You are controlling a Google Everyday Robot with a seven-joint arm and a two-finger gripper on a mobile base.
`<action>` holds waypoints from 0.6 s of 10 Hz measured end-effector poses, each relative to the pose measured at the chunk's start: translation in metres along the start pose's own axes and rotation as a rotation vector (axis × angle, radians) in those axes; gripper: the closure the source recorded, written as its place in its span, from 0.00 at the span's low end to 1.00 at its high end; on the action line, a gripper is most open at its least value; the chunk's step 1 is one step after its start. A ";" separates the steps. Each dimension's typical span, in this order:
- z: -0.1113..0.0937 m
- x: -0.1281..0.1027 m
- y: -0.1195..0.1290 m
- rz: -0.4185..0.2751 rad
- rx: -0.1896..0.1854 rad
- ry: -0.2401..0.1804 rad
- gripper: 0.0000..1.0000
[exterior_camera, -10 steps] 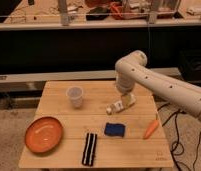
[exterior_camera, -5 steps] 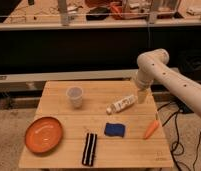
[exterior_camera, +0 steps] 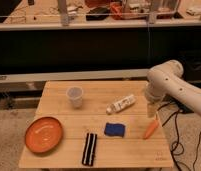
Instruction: Move the arm in a circular motion
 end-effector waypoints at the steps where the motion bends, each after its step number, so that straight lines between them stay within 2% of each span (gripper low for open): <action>1: -0.008 -0.011 0.020 0.016 0.000 -0.003 0.20; 3: -0.021 -0.037 0.051 0.048 -0.004 -0.010 0.20; 4: -0.031 -0.062 0.062 0.046 0.000 -0.020 0.20; 6: -0.045 -0.104 0.065 0.006 0.019 -0.051 0.20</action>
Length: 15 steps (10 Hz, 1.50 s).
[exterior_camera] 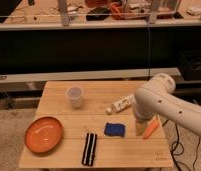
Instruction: Move the arm in a circular motion
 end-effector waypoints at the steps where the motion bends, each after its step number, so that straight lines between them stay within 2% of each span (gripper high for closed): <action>1: -0.004 -0.030 -0.007 -0.045 0.013 -0.032 0.20; 3: -0.006 -0.066 -0.031 -0.119 0.025 -0.070 0.20; 4: -0.006 -0.093 -0.055 -0.175 0.028 -0.086 0.20; 6: -0.005 -0.131 -0.103 -0.267 0.034 -0.098 0.20; 7: -0.004 -0.138 -0.119 -0.294 0.036 -0.096 0.20; 8: -0.001 -0.146 -0.149 -0.336 0.044 -0.089 0.20; 9: 0.001 -0.146 -0.171 -0.356 0.051 -0.081 0.20; 11: 0.010 -0.133 -0.200 -0.345 0.049 -0.070 0.20; 13: 0.021 -0.100 -0.215 -0.304 0.044 -0.065 0.20; 15: 0.034 -0.046 -0.221 -0.248 0.024 -0.060 0.20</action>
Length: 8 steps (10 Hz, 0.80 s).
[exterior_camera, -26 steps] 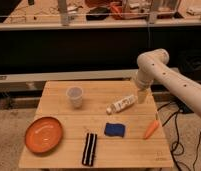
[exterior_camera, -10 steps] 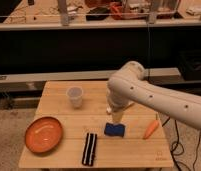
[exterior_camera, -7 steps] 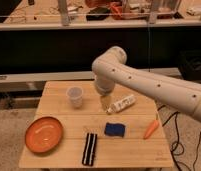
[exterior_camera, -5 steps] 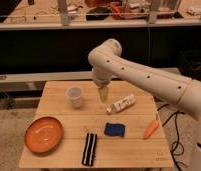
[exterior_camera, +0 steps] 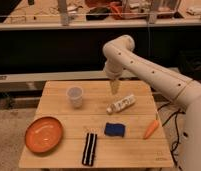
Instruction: Move the arm in a circular motion
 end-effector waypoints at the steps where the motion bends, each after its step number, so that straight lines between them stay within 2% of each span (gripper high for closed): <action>1: 0.005 0.027 0.006 0.032 -0.012 0.000 0.20; 5: 0.022 0.117 0.042 0.161 -0.077 0.016 0.20; 7: 0.027 0.162 0.078 0.265 -0.127 0.059 0.20; 8: 0.027 0.175 0.093 0.303 -0.139 0.081 0.20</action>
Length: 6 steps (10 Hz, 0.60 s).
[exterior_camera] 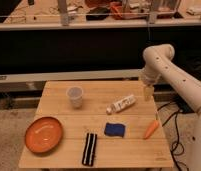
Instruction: Move the arm in a circular motion
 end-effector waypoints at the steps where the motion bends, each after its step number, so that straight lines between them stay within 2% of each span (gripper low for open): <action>1: 0.000 0.021 0.023 0.053 -0.013 0.021 0.20; 2: -0.002 0.036 0.045 0.085 -0.008 0.034 0.20; 3: -0.005 0.040 0.059 0.097 -0.003 0.038 0.20; 4: -0.008 0.041 0.067 0.106 0.002 0.040 0.20; 6: -0.016 0.028 0.086 0.114 0.019 0.037 0.20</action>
